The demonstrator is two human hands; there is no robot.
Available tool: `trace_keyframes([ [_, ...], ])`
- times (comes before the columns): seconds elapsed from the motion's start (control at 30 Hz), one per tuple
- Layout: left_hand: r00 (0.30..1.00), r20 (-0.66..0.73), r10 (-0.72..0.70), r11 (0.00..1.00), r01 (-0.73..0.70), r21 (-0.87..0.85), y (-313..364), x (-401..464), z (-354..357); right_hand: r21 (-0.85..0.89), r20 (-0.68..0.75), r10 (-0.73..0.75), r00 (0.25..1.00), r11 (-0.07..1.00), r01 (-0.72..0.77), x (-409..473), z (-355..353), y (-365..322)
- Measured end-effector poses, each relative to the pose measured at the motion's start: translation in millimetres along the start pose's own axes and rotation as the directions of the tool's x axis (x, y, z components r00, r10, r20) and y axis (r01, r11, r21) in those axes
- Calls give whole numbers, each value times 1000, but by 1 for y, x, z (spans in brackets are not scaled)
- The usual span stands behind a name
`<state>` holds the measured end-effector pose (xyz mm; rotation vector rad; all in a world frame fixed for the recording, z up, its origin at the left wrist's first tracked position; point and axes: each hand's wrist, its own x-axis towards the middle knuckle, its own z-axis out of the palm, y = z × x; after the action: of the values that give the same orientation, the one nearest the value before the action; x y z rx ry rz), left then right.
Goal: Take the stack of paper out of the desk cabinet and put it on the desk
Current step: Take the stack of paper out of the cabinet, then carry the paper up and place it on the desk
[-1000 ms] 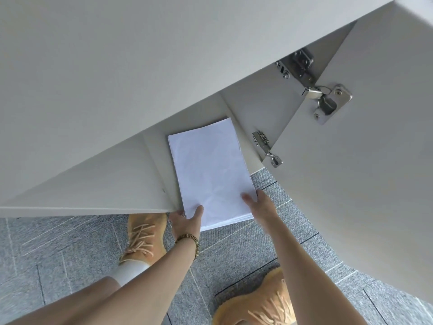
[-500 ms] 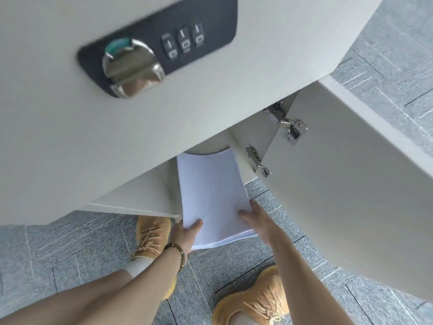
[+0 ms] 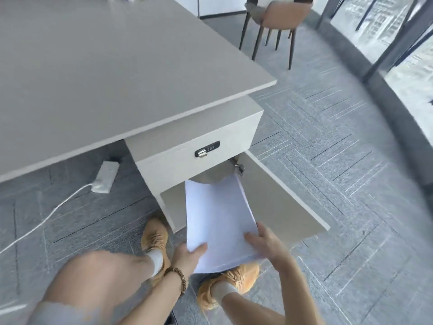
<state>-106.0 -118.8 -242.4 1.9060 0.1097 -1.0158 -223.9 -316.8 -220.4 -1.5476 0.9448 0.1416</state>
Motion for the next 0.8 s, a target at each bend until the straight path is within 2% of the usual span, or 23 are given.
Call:
trace_keyframes([
  [0.13, 991, 110, 83, 996, -81, -26, 4, -72, -21, -4, -145, -75, 987, 997, 75, -100, 0, -21],
  [0.23, 977, 130, 169, 985, -162, -62, -2, -105, -40, -17, -231, -150, 961, 988, 150, -168, 9, -34],
  [0.37, 936, 140, 324, 944, -309, -117, 23, -182, -70, 8, -303, -267, 915, 959, 283, -246, 22, -56],
  [0.47, 900, 186, 394, 912, -358, -200, 46, -235, -100, 71, -326, -349, 879, 918, 390, -290, 33, -78],
  [0.57, 863, 308, 401, 899, -305, -315, 72, -275, -140, 162, -301, -431, 851, 856, 491, -323, 40, -103],
  [0.67, 802, 386, 455, 873, -317, -370, 100, -309, -181, 250, -285, -483, 828, 797, 550, -349, 49, -134],
  [0.8, 756, 280, 592, 779, -448, -438, 132, -348, -218, 273, -284, -572, 770, 722, 636, -374, 67, -187],
])
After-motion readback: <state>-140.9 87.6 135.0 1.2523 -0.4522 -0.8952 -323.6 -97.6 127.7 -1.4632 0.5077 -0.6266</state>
